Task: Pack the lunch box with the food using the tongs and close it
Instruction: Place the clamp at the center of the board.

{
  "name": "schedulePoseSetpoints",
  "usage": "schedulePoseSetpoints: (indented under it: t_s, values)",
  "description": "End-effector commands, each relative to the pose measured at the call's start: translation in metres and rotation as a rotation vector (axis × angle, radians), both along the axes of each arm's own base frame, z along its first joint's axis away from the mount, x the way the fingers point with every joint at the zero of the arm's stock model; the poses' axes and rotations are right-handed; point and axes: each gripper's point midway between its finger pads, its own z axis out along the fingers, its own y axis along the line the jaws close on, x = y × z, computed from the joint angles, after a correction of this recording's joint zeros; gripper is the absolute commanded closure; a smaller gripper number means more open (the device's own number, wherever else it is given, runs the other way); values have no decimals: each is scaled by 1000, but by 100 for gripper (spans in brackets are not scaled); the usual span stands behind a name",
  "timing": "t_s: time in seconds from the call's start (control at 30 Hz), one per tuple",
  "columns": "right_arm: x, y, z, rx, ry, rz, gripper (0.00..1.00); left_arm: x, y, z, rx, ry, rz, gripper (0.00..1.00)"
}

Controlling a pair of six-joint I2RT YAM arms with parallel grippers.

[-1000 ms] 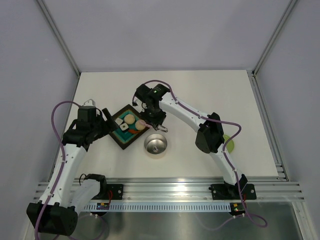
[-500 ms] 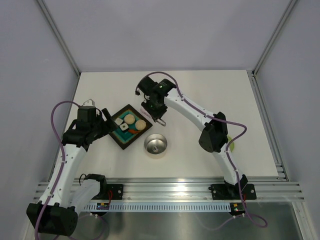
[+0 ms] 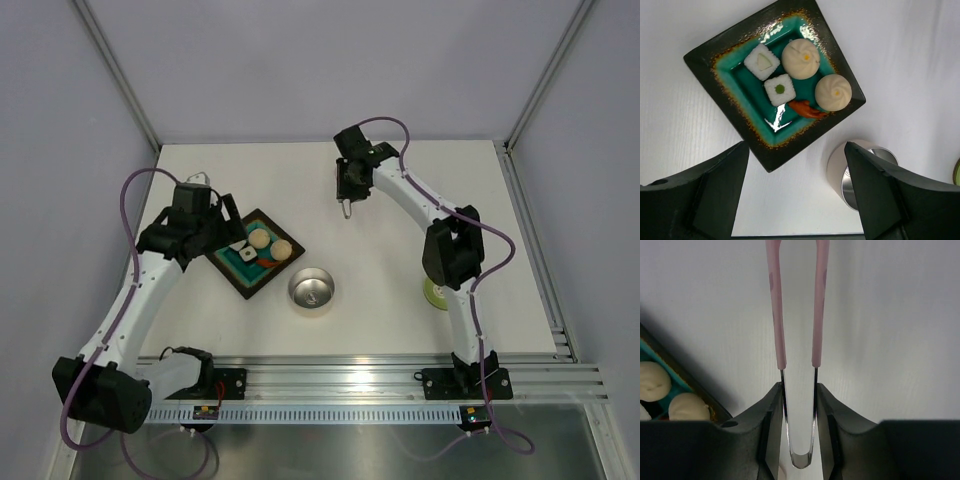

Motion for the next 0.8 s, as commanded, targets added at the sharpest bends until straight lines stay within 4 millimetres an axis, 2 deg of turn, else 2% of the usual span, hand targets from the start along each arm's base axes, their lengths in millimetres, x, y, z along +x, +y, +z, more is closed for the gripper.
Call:
schedulePoseSetpoints:
  t_s: [0.0, 0.23, 0.53, 0.6, 0.77]
  values:
    - [31, 29, 10, 94, -111, -94, 63, 22, -3, 24, 33, -62, 9, 18]
    - [46, 46, -33, 138, -52, -174, 63, 34, -7, 32, 26, -81, 28, 17]
    - [42, 62, -64, 148, -12, -206, 60, 38, -10, 26, 17, -60, 37, 17]
    - [38, 66, -70, 140, -1, -200, 57, 39, -12, 25, 13, -56, 33, 16]
    - [30, 77, -71, 161, 16, -168, 30, 45, -21, 18, 36, -41, 6, 16]
